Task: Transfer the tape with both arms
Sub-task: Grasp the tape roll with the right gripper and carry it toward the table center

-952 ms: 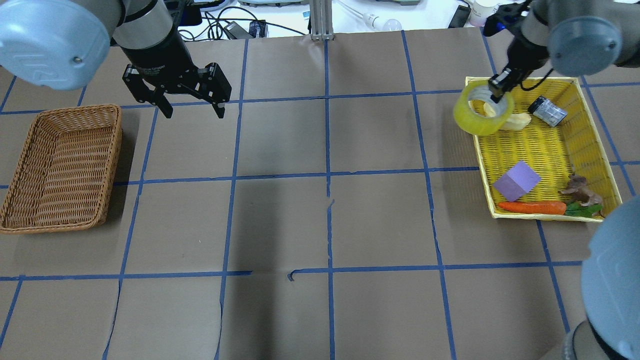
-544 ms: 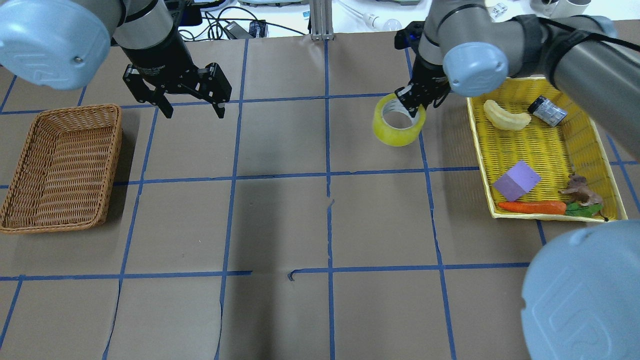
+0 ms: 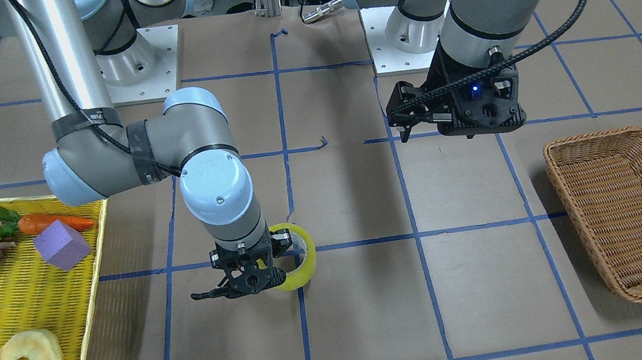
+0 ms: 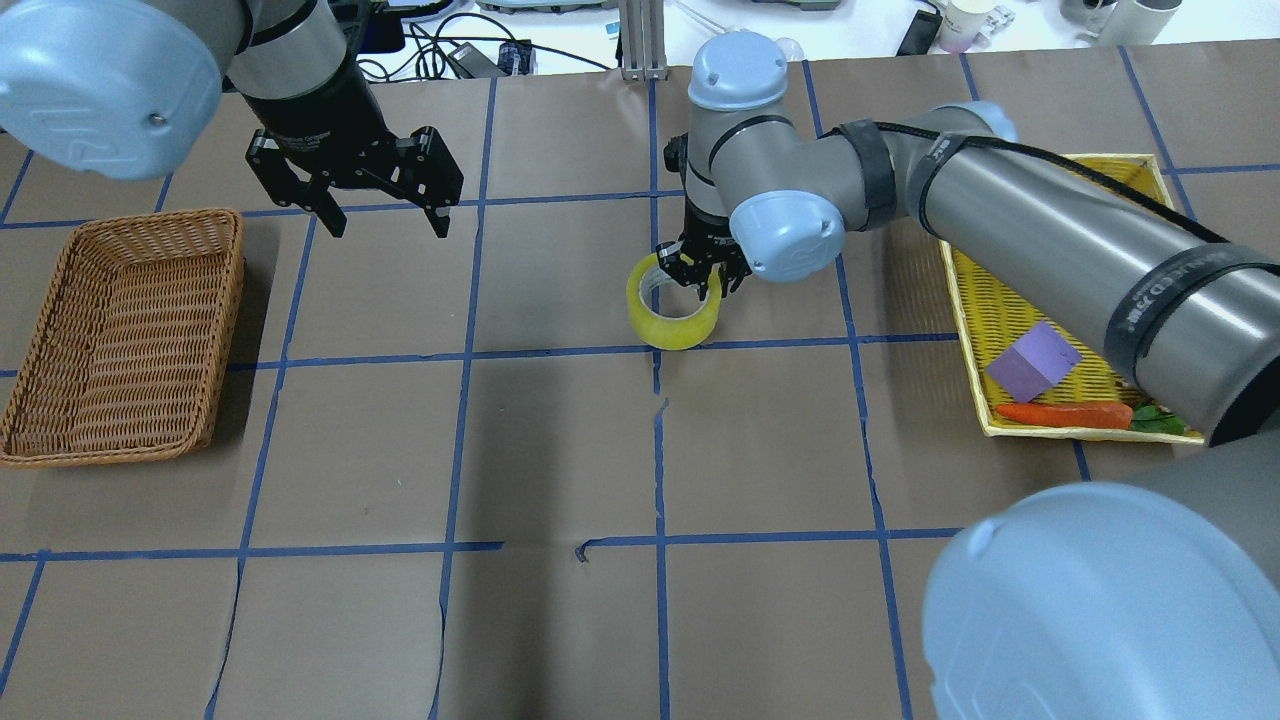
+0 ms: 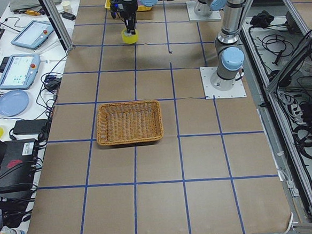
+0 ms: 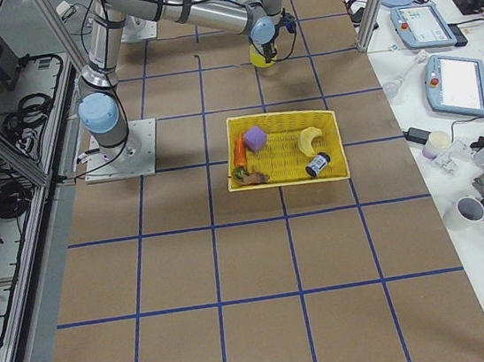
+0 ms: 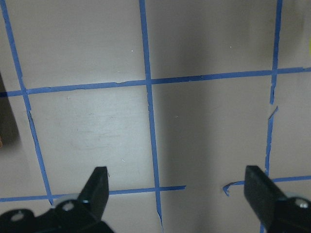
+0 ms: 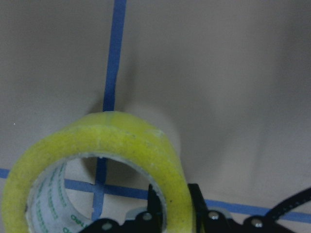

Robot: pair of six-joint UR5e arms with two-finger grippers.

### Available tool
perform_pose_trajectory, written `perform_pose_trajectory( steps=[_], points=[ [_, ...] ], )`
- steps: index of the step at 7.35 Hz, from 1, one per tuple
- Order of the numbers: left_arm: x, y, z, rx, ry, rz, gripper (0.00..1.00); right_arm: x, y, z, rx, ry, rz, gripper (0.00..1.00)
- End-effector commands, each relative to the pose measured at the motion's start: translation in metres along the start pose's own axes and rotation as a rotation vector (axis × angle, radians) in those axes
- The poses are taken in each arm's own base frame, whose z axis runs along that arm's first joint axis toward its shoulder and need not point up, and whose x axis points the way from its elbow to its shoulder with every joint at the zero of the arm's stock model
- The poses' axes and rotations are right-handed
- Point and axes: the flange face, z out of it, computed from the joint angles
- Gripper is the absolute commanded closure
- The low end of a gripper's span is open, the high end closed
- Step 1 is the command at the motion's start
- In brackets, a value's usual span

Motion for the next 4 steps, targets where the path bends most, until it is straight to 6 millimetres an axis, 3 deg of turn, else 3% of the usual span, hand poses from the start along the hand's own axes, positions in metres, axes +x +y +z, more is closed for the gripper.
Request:
perform_pose_trajectory(
  steps=[1, 2, 3, 4],
  points=[
    [0.0, 0.0, 0.0, 0.0, 0.0, 0.0, 0.0, -0.012, 0.012, 0.021, 0.003, 0.002, 0.014, 0.85],
    [0.0, 0.0, 0.0, 0.0, -0.002, 0.0, 0.0, -0.013, 0.012, 0.026, -0.006, -0.001, 0.022, 0.36],
    [0.0, 0.001, 0.002, -0.003, -0.002, 0.0, 0.0, -0.014, 0.011, 0.027, -0.007, -0.002, 0.022, 0.07],
    [0.0, 0.003, 0.005, -0.008, -0.003, 0.0, 0.0, -0.014, 0.004, 0.011, 0.021, -0.003, 0.023, 0.0]
  ],
)
